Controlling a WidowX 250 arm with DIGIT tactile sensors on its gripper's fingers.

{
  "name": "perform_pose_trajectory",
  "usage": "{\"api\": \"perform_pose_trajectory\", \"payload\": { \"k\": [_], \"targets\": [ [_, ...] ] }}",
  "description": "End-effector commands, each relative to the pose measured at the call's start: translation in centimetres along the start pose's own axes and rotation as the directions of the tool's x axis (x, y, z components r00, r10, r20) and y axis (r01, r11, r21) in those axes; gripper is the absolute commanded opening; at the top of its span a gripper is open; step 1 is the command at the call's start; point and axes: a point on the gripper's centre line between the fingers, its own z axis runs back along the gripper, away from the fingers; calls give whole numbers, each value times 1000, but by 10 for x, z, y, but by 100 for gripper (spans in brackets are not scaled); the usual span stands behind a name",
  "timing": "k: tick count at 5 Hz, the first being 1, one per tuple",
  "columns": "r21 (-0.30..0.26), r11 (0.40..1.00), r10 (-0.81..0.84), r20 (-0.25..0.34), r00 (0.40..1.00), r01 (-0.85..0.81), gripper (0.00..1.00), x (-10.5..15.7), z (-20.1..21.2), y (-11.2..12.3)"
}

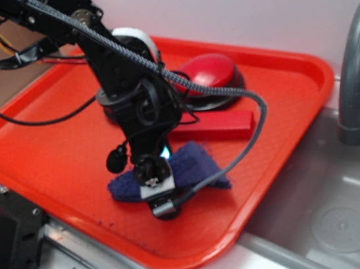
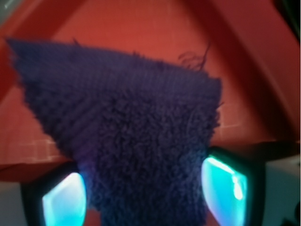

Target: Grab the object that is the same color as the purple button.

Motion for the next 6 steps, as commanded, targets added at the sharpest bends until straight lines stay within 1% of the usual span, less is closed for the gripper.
{"api": "perform_pose_trajectory", "payload": {
  "k": [1,2,3,4,5,6],
  "targets": [
    [42,998,43,-6,999,-42,23,-2,-6,-5],
    [64,996,69,-5,998,-68,0,-4,-2,-5],
    [98,991,91,3,996,-91,0,-6,5,-4],
    [162,975,158,-15,987,-154,0,-9,19,-2],
    [185,953,251,-45,967,-239,0,-15,38,-1],
    [173,930,339,-62,939,-325,0,-21,71,5]
  ]
}}
